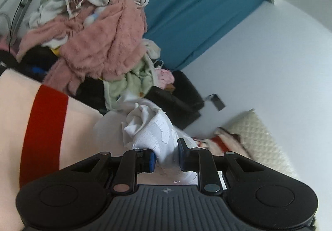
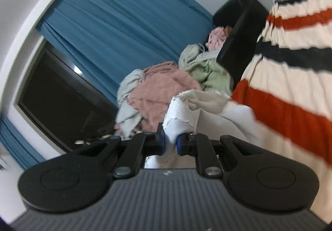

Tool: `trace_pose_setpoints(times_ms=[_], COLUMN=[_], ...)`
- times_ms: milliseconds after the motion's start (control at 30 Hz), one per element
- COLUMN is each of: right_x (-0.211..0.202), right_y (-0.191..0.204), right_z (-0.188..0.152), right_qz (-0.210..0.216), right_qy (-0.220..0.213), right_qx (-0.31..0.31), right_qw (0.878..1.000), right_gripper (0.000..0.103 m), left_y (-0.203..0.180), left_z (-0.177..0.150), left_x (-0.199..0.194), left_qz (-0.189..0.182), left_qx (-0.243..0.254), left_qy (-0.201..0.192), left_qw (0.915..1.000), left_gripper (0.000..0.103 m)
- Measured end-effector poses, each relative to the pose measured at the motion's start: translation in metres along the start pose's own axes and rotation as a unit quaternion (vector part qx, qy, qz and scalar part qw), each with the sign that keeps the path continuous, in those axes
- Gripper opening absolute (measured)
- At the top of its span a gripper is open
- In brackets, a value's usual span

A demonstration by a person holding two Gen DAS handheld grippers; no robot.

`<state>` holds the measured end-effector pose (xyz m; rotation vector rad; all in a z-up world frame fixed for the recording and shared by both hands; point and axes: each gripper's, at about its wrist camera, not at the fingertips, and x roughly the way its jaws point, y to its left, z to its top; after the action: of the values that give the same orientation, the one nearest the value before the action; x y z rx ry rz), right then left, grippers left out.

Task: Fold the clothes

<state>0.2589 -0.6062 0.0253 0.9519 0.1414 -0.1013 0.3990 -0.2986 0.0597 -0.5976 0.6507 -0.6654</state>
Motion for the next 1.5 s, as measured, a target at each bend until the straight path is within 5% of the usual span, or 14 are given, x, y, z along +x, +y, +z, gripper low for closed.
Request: trace_pose_setpoints(times_ms=[167, 300, 400, 567, 833, 933, 967, 1033, 1067, 1100, 1500], right_x=[0.032, 0.029, 0.013, -0.016, -0.091, -0.127, -0.139, -0.164, -0.177, -0.19, -0.303], right_y=[-0.069, -0.114, -0.12, -0.089, -0.005, 0.033, 0.044, 0.068, 0.079, 0.091, 0.138], right_z=[-0.046, -0.109, -0.134, -0.135, -0.108, -0.104, -0.104, -0.106, -0.107, -0.108, -0.156], right_qz=[-0.079, -0.134, -0.153, -0.193, -0.162, -0.138, -0.13, -0.114, -0.105, -0.097, -0.068], right_qy=[0.058, 0.131, 0.152, 0.193, 0.172, 0.153, 0.147, 0.135, 0.129, 0.123, 0.042], right_qx=[0.008, 0.005, 0.01, -0.019, -0.11, -0.147, -0.159, -0.184, -0.196, -0.208, -0.282], right_qw=[0.995, 0.982, 0.976, 0.962, 0.966, 0.967, 0.968, 0.967, 0.966, 0.965, 0.956], right_gripper=[0.014, 0.014, 0.016, 0.016, 0.016, 0.016, 0.019, 0.047, 0.077, 0.093, 0.09], left_y=[0.051, 0.111, 0.116, 0.081, -0.008, -0.038, -0.047, -0.068, -0.076, -0.084, -0.114], left_z=[-0.06, -0.116, -0.128, -0.126, -0.113, -0.114, -0.115, -0.119, -0.121, -0.124, -0.183], left_x=[0.044, 0.028, 0.015, -0.022, -0.138, -0.186, -0.202, -0.238, -0.257, -0.276, -0.414], left_qz=[0.061, 0.093, 0.104, 0.123, 0.102, 0.097, 0.096, 0.093, 0.089, 0.085, 0.097], left_qx=[0.059, 0.085, 0.096, 0.149, 0.219, 0.241, 0.248, 0.263, 0.268, 0.273, 0.315], left_qy=[0.065, 0.114, 0.121, 0.124, 0.074, 0.056, 0.05, 0.035, 0.024, 0.013, -0.059], left_qw=[0.9942, 0.9854, 0.9825, 0.9733, 0.9675, 0.9641, 0.9628, 0.9597, 0.959, 0.9582, 0.9424], left_gripper=[0.022, 0.022, 0.026, 0.028, 0.039, 0.05, 0.059, 0.079, 0.092, 0.101, 0.103])
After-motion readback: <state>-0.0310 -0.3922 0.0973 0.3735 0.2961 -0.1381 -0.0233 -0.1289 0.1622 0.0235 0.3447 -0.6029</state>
